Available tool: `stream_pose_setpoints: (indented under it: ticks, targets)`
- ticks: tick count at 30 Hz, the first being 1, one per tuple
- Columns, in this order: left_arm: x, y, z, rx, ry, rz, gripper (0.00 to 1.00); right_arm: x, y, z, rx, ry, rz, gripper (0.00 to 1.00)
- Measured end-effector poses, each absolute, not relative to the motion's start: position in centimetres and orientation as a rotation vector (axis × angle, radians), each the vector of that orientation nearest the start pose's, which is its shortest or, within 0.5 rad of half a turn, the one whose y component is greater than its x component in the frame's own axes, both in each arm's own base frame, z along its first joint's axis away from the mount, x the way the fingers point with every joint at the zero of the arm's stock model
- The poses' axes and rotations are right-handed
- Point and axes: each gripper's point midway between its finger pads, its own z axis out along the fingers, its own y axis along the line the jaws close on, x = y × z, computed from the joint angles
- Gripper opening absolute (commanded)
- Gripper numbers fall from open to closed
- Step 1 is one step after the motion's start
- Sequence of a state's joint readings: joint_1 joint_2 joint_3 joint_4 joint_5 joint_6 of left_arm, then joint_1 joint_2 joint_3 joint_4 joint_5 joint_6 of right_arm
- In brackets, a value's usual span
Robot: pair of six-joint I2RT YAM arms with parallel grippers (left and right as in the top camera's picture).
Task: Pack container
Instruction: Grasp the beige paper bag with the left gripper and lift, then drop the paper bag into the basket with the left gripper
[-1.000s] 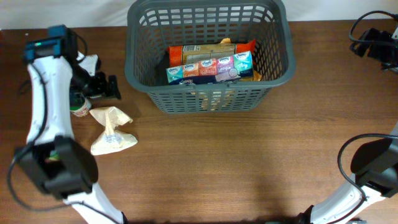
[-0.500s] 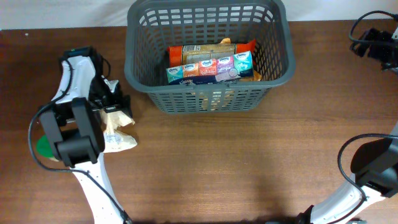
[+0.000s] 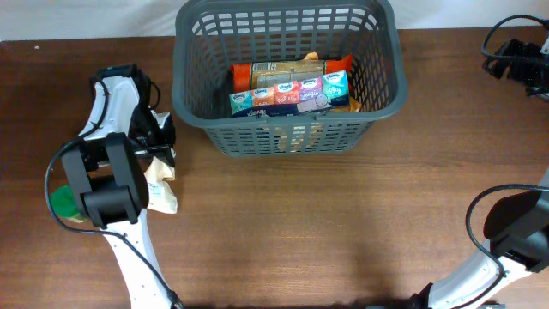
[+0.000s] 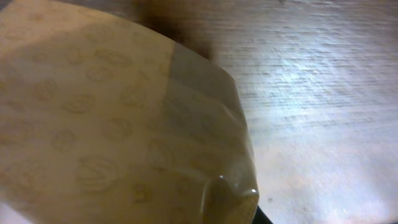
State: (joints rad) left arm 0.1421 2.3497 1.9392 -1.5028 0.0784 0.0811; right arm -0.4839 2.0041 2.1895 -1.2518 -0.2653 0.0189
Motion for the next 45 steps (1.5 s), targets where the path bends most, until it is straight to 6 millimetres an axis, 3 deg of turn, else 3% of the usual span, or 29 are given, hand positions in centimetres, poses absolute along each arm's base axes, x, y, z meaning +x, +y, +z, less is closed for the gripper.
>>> stream_pose_setpoints:
  ticks: [3, 8, 10, 11, 14, 16, 19, 21, 23, 26, 30, 33, 35, 39, 43, 44, 45]
  targets:
    - [38.0, 4.1, 4.7, -0.126, 3.432, -0.193, 0.02, 44.3, -18.2, 24.7, 0.558, 2.528, 0.183, 0.99]
    - [42.3, 4.7, 11.6, -0.112, 3.224, -0.144, 0.02, 44.3, -18.1, 24.7, 0.557, 2.526, 0.186, 0.99]
    - [44.0, 4.8, 16.3, -0.092, 3.075, -0.111, 0.02, 44.3, -18.1, 24.7, 0.555, 2.526, 0.186, 0.99]
    - [45.3, 4.9, 20.8, -0.066, 2.924, -0.080, 0.02, 44.3, -18.1, 24.7, 0.556, 2.527, 0.187, 0.99]
    - [46.7, 4.1, 29.8, 0.043, 2.618, -0.014, 0.02, 44.3, -18.1, 24.7, 0.556, 2.526, 0.186, 0.99]
    - [46.7, 2.4, 36.0, 0.160, 2.411, 0.033, 0.02, 44.3, -18.1, 24.7, 0.557, 2.526, 0.187, 0.99]
    - [44.5, -2.2, 44.0, 0.401, 2.134, 0.087, 0.02, 44.3, -18.1, 24.7, 0.556, 2.527, 0.187, 0.99]
    - [42.3, -6.2, 47.9, 0.597, 1.965, 0.120, 0.02, 44.3, -18.1, 24.7, 0.556, 2.527, 0.187, 0.99]
    - [40.5, -9.9, 49.8, 0.776, 1.839, 0.138, 0.02, 44.3, -18.1, 24.7, 0.556, 2.526, 0.187, 0.99]
    - [39.3, -14.9, 49.8, 1.031, 1.704, 0.164, 0.02, 44.3, -18.1, 24.7, 0.557, 2.526, 0.187, 0.99]
    - [41.4, -20.4, 45.8, 1.278, 1.640, 0.174, 0.02, 44.3, -18.1, 24.7, 0.556, 2.526, 0.187, 0.99]
    - [44.1, -23.8, 41.0, 1.404, 1.658, 0.151, 0.02, 44.3, -18.1, 24.7, 0.557, 2.526, 0.187, 0.99]
    - [45.5, -26.0, 36.7, 1.494, 1.692, 0.105, 0.02, 44.3, -18.1, 24.7, 0.557, 2.526, 0.187, 0.99]
    - [46.5, -29.3, 29.1, 1.662, 1.740, 0.006, 0.02, 44.3, -18.1, 24.7, 0.556, 2.527, 0.187, 0.99]
    - [46.8, -31.7, 24.1, 1.827, 1.687, -0.023, 0.04, 44.3, -18.1, 24.7, 0.556, 2.527, 0.187, 0.99]
    - [47.0, -32.3, 23.3, 1.860, 1.658, -0.018, 0.06, 44.3, -18.1, 24.7, 0.557, 2.526, 0.187, 0.99]
    - [47.3, -32.9, 22.7, 1.885, 1.622, -0.007, 0.16, 44.3, -18.1, 24.7, 0.557, 2.527, 0.186, 0.99]
